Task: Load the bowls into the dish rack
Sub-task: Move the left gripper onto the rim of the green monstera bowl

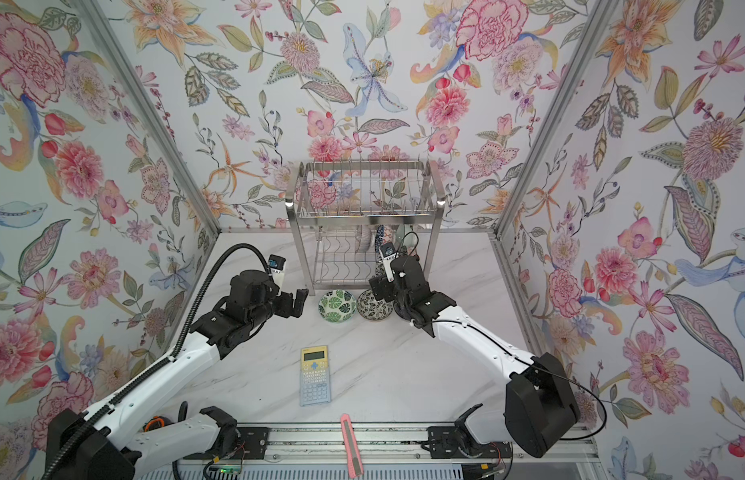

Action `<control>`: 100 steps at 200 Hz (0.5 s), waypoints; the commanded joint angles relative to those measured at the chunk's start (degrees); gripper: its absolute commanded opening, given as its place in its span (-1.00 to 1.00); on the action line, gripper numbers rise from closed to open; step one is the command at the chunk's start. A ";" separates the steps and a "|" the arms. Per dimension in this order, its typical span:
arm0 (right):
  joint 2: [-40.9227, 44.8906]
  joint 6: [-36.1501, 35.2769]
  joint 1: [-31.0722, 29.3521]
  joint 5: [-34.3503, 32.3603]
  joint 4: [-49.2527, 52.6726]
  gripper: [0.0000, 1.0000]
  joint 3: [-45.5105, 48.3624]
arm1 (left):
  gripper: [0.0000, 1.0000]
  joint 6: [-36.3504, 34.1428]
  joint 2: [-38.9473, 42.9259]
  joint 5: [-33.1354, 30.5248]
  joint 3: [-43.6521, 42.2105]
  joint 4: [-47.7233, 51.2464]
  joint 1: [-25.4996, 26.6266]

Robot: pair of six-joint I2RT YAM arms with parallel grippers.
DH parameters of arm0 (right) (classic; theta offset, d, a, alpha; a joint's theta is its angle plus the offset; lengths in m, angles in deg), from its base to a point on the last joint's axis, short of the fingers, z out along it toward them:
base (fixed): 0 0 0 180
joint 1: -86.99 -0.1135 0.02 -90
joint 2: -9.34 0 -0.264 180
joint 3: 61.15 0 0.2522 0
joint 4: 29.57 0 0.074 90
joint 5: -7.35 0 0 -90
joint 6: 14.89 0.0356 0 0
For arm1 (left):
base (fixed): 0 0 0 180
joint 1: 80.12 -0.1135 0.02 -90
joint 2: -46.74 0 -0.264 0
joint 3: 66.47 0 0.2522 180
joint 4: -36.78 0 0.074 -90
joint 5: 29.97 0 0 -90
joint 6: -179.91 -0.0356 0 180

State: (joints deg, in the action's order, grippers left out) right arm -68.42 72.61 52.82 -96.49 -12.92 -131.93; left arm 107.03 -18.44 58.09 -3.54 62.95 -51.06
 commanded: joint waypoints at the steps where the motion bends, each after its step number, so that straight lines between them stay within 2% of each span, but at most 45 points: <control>1: 2.69 1.74 0.77 1.02 0.95 0.98 1.47 | 0.99 4.14 -2.43 -0.97 -1.82 -3.60 1.61; 100: 3.33 2.50 1.87 0.59 2.36 0.98 1.64 | 0.99 7.49 -12.59 0.62 -4.26 -9.27 2.58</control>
State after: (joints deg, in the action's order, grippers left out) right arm -65.44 74.11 54.48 -96.49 -11.74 -130.48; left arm 113.37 -29.11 58.16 -7.17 55.58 -48.96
